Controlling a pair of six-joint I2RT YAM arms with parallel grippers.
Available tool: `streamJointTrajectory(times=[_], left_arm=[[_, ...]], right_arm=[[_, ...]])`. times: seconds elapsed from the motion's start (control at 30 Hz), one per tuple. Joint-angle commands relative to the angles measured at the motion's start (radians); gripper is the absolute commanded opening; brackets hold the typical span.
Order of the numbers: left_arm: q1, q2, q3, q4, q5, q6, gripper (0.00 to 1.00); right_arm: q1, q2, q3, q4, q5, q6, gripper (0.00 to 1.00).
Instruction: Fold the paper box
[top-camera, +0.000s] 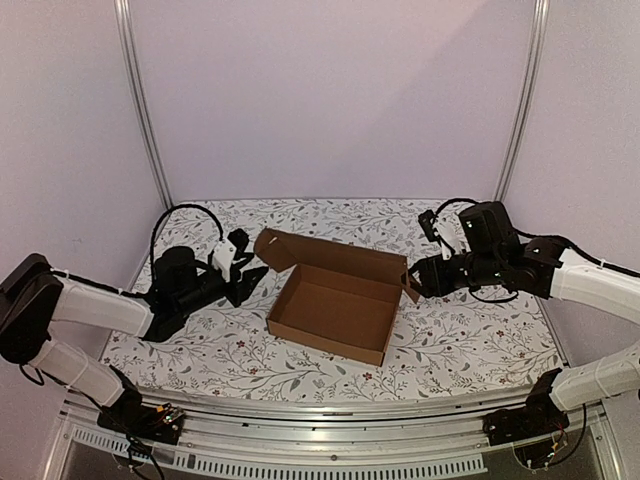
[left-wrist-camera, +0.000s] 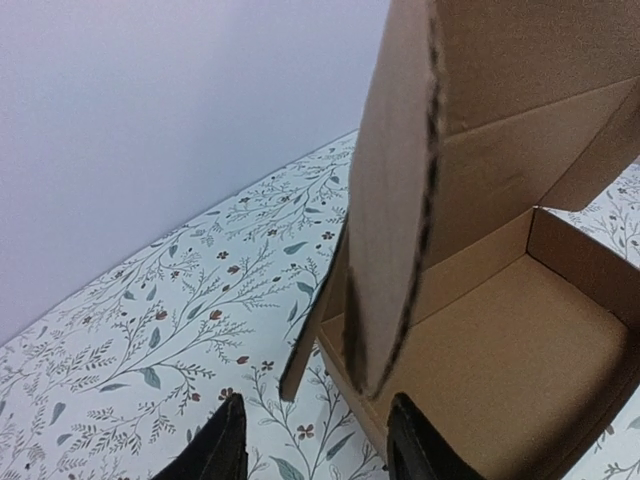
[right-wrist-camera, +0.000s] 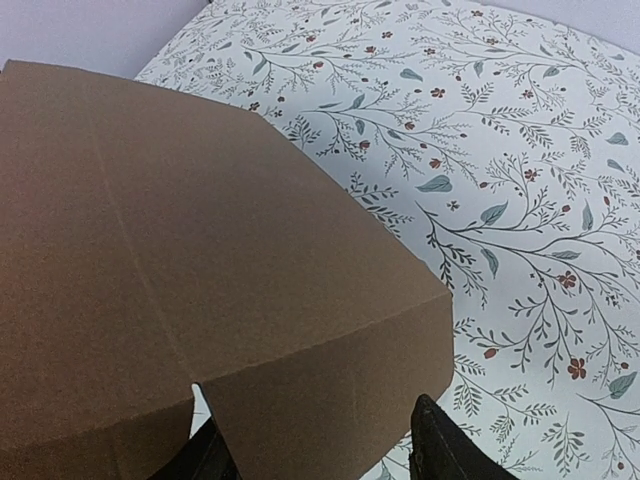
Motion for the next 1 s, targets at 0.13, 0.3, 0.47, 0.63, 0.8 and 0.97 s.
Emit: streamJointTrajectory(times=[0.13, 0.3, 0.47, 0.63, 0.8, 0.97], left_arm=[[0.02, 0.015, 0.037, 0.061, 0.09, -0.01, 0.44], [0.02, 0.018, 0.052, 0.047, 0.101, -0.003, 0.42], [0.021, 0.021, 0.054, 0.037, 0.099, -0.003, 0.38], [0.022, 0.031, 0.056, 0.023, 0.088, 0.004, 0.32], [0.022, 0.043, 0.053, 0.033, 0.064, 0.008, 0.3], [0.022, 0.062, 0.056, 0.05, 0.057, 0.005, 0.28]], right_arm=[[0.004, -0.028, 0.01, -0.002, -0.012, -0.005, 0.55], [0.004, -0.031, 0.01, 0.0, -0.012, -0.004, 0.56], [0.005, -0.033, 0.01, -0.001, -0.012, -0.002, 0.56], [0.005, -0.03, 0.012, 0.002, -0.012, 0.0, 0.56], [0.004, -0.029, 0.015, 0.004, -0.014, 0.002, 0.56], [0.004, -0.028, 0.017, 0.005, -0.017, 0.004, 0.56]])
